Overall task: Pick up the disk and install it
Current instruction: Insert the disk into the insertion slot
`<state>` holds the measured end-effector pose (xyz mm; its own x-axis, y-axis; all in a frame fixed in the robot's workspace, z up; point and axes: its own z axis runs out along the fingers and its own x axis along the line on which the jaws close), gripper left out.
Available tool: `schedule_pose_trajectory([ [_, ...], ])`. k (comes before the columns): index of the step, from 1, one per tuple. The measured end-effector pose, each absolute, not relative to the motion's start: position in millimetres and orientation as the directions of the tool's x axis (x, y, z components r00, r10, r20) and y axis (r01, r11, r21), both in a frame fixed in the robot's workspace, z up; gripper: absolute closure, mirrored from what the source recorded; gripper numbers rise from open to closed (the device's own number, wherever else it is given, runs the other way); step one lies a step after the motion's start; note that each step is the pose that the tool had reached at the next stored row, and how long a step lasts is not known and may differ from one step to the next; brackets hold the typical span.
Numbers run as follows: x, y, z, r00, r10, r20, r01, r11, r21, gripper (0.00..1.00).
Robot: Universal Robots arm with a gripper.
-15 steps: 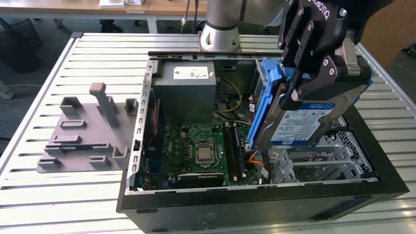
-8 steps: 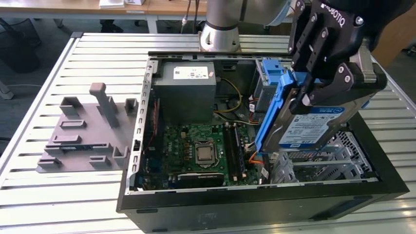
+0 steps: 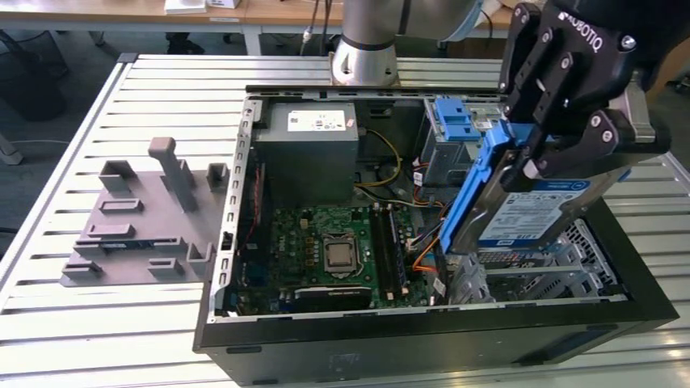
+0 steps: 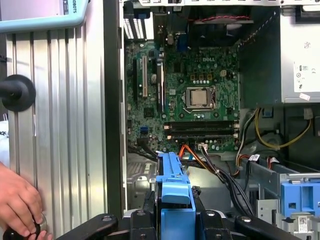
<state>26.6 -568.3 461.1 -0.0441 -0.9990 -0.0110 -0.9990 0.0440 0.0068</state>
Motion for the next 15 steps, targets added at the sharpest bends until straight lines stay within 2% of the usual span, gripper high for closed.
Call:
schedule_pose_trajectory([
  [15,44,-568,457,-0.036,-0.999,-0.011,-0.999,0.036,0.007,0.64],
])
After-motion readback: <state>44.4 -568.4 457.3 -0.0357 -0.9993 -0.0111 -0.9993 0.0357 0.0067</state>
